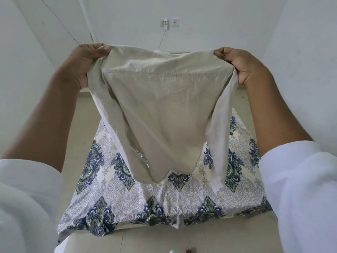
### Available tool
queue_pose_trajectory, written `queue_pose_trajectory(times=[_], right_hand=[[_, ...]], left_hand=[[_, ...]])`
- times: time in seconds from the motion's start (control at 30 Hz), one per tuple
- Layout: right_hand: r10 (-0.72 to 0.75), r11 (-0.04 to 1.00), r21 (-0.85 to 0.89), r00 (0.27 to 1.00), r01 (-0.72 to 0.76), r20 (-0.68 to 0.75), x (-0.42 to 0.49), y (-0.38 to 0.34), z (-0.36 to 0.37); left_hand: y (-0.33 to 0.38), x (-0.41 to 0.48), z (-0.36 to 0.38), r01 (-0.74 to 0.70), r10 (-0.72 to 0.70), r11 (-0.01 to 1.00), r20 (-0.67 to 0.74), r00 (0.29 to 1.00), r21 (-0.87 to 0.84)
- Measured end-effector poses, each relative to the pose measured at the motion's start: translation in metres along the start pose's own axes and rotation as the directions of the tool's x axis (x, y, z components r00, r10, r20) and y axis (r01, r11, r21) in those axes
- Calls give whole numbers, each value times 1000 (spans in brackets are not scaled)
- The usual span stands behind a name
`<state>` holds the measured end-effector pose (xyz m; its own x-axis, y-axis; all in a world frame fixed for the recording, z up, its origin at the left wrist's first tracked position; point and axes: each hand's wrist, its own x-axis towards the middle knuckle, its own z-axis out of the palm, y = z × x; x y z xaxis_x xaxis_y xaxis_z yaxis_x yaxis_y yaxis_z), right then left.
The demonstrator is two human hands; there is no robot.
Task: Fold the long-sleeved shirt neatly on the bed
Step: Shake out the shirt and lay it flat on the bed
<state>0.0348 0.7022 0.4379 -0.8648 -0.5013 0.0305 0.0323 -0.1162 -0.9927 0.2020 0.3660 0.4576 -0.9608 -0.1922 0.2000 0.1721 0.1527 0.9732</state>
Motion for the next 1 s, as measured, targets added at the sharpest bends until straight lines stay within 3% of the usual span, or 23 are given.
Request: queue_pose_trajectory(times=[0.13,0.33,0.47,0.57,0.73,0.87,1.0], right_hand=[[21,996,90,997,-27,72,-11,3,5],[71,995,72,997,-73,31,3,15,1],[168,984,-45,983,-172,-79,47,41,-13],[219,966,-107,964,-236,-149,97,78,-27],[276,921,-238,949,-307,-154,182,141,-50],[326,875,-333,936,-352,-132,232,185,-58],[365,842,-379,923,-383,-122,261,224,-62]], left_hand=[[7,-4,-6,-60,68,996,115,991,-70],[-7,23,-12,-2,5,998,36,999,-70],[-51,58,-9,113,-107,982,-50,993,149],[-102,93,-10,195,-164,916,-117,980,351],[-183,148,-6,341,-239,786,-255,937,516],[-239,177,-18,409,-331,684,-243,912,603],[-282,188,-39,459,-486,476,-211,848,750]])
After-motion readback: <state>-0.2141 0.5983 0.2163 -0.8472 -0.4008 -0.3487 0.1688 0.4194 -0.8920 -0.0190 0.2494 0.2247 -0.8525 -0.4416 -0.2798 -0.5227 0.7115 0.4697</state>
